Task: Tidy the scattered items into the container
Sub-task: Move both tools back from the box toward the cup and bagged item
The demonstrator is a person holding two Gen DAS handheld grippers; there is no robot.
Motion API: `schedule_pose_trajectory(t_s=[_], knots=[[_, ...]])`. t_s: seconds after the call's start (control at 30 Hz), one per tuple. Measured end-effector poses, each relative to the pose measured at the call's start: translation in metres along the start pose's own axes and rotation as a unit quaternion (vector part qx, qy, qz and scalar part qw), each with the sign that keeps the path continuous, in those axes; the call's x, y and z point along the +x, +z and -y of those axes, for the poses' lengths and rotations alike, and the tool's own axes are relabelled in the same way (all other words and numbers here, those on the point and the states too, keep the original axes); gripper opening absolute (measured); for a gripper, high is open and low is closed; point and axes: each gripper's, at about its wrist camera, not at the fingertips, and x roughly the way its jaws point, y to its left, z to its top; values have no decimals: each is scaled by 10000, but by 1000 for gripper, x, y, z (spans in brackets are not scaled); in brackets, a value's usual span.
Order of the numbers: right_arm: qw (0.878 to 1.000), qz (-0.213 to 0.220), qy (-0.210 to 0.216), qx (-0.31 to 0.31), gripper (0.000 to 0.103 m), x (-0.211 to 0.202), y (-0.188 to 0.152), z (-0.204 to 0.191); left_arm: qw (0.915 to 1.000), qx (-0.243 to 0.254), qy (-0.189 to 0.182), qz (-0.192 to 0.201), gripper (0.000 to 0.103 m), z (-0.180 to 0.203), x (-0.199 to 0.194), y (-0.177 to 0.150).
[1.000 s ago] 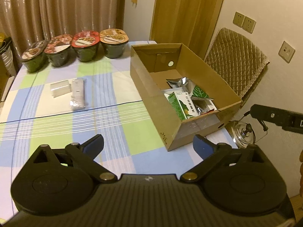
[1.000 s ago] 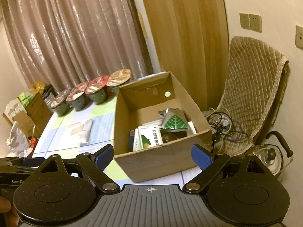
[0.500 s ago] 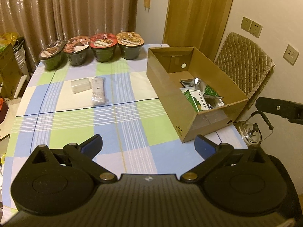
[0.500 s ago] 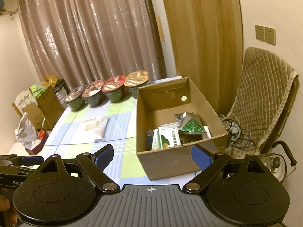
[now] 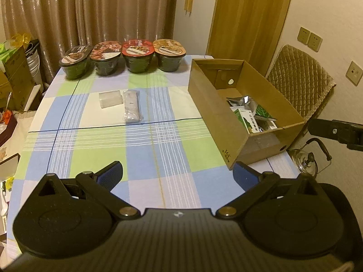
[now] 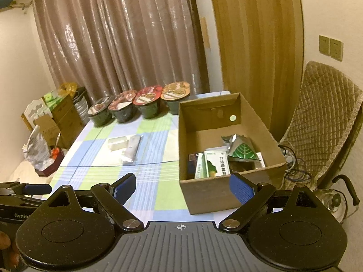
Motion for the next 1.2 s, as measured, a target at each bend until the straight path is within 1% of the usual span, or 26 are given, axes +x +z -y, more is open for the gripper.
schedule_pose_trajectory(t_s=[0.17, 0.3, 0.43, 0.53, 0.67, 0.73, 0.8, 0.9, 1.07, 1.2], knots=[[9998, -66, 97, -171, 94, 12, 5, -15, 9999, -92, 101, -21, 101, -18, 6, 0], [9991, -145, 213, -350, 94, 31, 13, -31, 9996, -167, 241, -21, 101, -41, 14, 3], [9974, -259, 365, -562, 94, 59, 21, -52, 9989, -217, 403, -37, 101, -71, 31, 12], [9954, -372, 505, -725, 94, 89, 28, -71, 9986, -148, 512, -52, 101, -94, 48, 20], [9919, -543, 689, -923, 94, 141, 32, -97, 9981, 122, 600, -46, 101, -125, 79, 33], [9899, -630, 763, -1020, 94, 168, 32, -106, 9980, 303, 560, -56, 101, -140, 96, 38], [9879, -731, 786, -1121, 94, 199, 32, -115, 9969, 552, 556, -110, 101, -155, 114, 44], [9864, -908, 750, -1148, 94, 247, 34, -120, 9942, 812, 660, -257, 101, -177, 144, 54], [9833, -1183, 713, -1185, 94, 321, 39, -129, 9939, 862, 576, -385, 101, -206, 190, 69], [9792, -1356, 670, -1351, 94, 372, 41, -140, 9945, 828, 492, -423, 101, -218, 222, 77]])
